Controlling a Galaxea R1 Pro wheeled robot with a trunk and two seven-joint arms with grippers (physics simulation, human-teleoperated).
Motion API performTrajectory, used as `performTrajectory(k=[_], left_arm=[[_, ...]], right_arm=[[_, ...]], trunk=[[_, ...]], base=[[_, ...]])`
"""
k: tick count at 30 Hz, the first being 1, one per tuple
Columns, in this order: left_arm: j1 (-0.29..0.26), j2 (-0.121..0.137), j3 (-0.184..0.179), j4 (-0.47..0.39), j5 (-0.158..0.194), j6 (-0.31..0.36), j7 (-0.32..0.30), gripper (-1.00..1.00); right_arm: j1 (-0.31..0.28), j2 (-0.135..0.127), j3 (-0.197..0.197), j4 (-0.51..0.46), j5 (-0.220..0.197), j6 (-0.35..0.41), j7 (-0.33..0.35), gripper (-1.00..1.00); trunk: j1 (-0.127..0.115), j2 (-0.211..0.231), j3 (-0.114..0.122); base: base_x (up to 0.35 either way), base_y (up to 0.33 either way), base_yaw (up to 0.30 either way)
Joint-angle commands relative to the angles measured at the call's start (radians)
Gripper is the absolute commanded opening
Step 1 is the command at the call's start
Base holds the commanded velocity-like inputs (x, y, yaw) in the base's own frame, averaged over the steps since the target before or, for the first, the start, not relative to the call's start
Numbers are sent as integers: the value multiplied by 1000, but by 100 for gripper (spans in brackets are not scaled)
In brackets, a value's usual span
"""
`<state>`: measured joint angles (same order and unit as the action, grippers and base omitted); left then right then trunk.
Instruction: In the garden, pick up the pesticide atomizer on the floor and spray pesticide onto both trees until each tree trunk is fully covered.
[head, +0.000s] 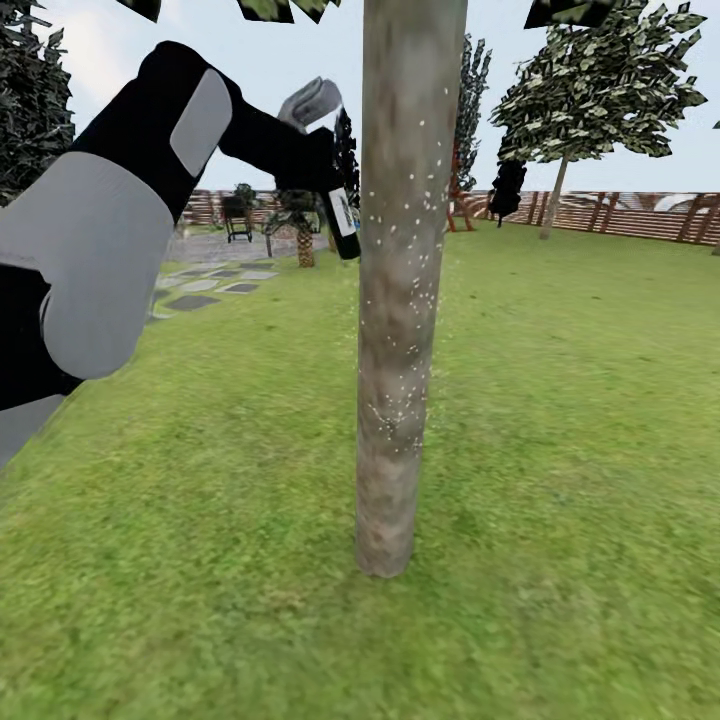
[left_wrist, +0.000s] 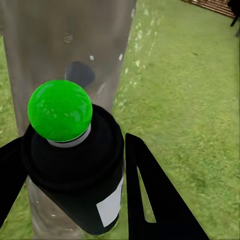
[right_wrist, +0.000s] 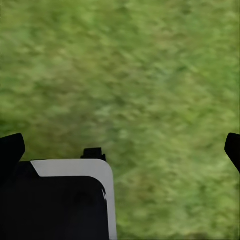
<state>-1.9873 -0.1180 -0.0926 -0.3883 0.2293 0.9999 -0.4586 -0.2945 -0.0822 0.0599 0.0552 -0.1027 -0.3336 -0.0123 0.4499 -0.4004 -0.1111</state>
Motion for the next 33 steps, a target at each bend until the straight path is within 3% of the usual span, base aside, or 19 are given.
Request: performTrajectory(k=[1, 11, 19, 20, 21, 26, 28, 33], left_arm=[[-13, 0, -1, 0, -3, 0, 0, -100], [-29, 3, 2, 4, -4, 0, 0, -100], [-30, 3, 8, 58, -4, -1, -2, -100], [-30, 6, 8, 127, -5, -3, -2, -100], [-30, 28, 8, 155, -5, -4, -2, -100], [-30, 53, 8, 182, -4, -5, -3, -100], [-29, 49, 11, 223, -5, -8, -3, -100], [-29, 3, 10, 314, -7, -15, 1, -100]], right_arm=[[0, 0, 0, 0, 0, 0, 0, 100], [0, 0, 0, 0, 0, 0, 0, 100], [0, 0, 0, 0, 0, -1, 0, 100], [0, 0, 0, 0, 0, 0, 0, 100], [0, 0, 0, 0, 0, 0, 0, 100], [0, 0, 0, 0, 0, 0, 0, 100], [0, -1, 0, 0, 0, 0, 0, 100], [0, 0, 0, 0, 0, 0, 0, 100]], trunk=[[0, 0, 0], [0, 0, 0], [0, 0, 0], [0, 0, 0], [0, 0, 0], [0, 0, 0], [0, 0, 0], [0, 0, 0]], base=[[0, 0, 0], [0, 0, 0], [0, 0, 0], [0, 0, 0], [0, 0, 0], [0, 0, 0], [0, 0, 0], [0, 0, 0]])
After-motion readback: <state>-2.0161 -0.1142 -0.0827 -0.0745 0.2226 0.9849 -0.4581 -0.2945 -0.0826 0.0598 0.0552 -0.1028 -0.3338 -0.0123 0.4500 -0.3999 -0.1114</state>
